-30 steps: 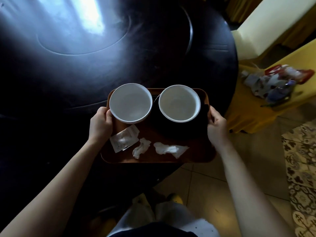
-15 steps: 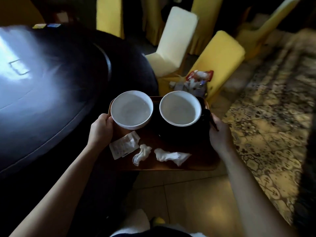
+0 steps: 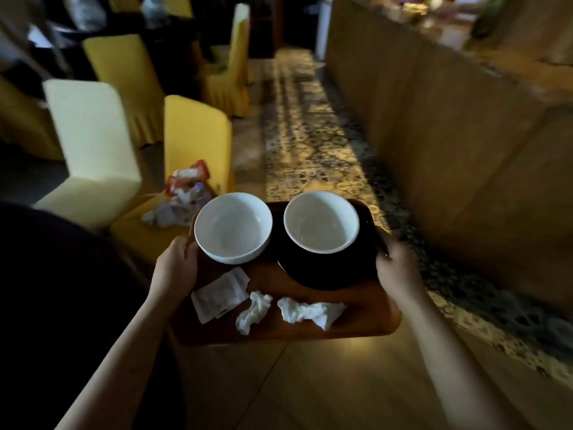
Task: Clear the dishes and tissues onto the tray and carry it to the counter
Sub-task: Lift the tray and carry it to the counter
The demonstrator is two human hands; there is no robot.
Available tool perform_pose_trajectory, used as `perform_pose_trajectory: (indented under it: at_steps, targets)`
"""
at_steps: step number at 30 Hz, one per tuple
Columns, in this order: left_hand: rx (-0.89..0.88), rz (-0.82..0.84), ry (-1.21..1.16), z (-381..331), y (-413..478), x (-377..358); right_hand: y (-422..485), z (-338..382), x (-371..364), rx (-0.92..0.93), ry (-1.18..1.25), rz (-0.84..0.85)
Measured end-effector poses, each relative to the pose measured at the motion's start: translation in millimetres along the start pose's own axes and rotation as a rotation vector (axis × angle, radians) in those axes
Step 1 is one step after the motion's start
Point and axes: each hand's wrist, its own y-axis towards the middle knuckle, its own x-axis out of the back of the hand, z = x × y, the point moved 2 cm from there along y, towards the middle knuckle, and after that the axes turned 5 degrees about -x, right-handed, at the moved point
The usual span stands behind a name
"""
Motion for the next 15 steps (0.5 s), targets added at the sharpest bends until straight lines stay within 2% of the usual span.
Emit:
perform_pose_trajectory:
  at_steps: [7, 15]
  targets:
    - [-0.254, 0.218, 0.017, -66.6, 37.6, -71.2, -20.4, -37.9, 66.4, -0.163, -0.067, -0.243]
    - [-0.451, 0.434, -0.022, -176.1, 50.1, -165.9, -22.2, -78.8, 156.1, -0.200, -0.056, -0.433]
